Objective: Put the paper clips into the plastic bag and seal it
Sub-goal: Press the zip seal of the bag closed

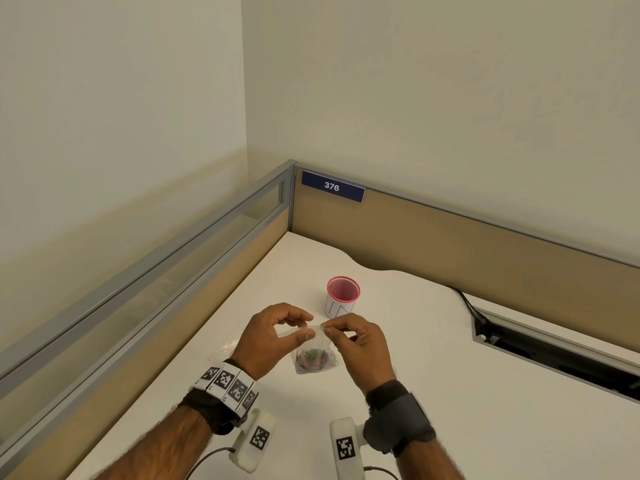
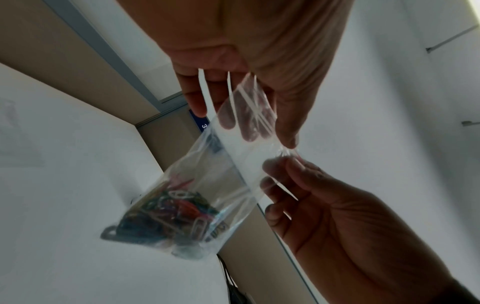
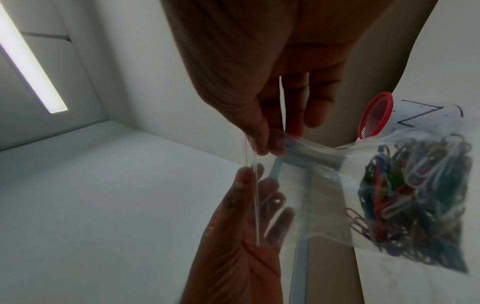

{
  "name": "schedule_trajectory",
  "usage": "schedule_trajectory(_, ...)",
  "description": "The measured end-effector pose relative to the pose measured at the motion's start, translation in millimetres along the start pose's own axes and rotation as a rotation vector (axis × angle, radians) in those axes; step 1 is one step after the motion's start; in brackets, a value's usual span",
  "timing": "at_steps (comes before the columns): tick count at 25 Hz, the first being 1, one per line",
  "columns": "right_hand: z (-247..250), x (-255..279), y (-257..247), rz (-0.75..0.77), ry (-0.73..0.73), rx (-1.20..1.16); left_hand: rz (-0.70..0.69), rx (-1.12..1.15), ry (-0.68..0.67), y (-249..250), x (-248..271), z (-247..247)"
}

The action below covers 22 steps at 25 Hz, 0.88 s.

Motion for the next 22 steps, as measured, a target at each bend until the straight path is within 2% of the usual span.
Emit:
schedule_trajectory(4,-4.4,2.5,0.0,0.013,0.002,0.049,-0.055,-0.096,-0.016,7.2,-2.5,-8.2)
schedule_trajectory(9,-1.9,0.8,5.2,-0.038,0.032,0.006,-0.045,-0.121,-0.044,4.1,-0.7,-11.7)
schedule_trajectory(17,-2.0,1.2,3.6,-0.027,0.004,-0.017,-0.154,-0.172,-0.043,9.2,-2.1,-14.9)
schedule_trajectory(22,-3.8,2.4,5.8,-0.041,-0.004,-0.049,-0.172,-0.202,-0.097,6.8,-2.7,-14.7)
Point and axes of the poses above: each hand's wrist, its own x-axis away from the middle knuckle, its own z-axis out of the back of the hand, y = z × x, the point moved 5 cm from there along -x, towards the middle knuckle, and after that the axes turned 14 degrees about -z, right-handed, at the moved point
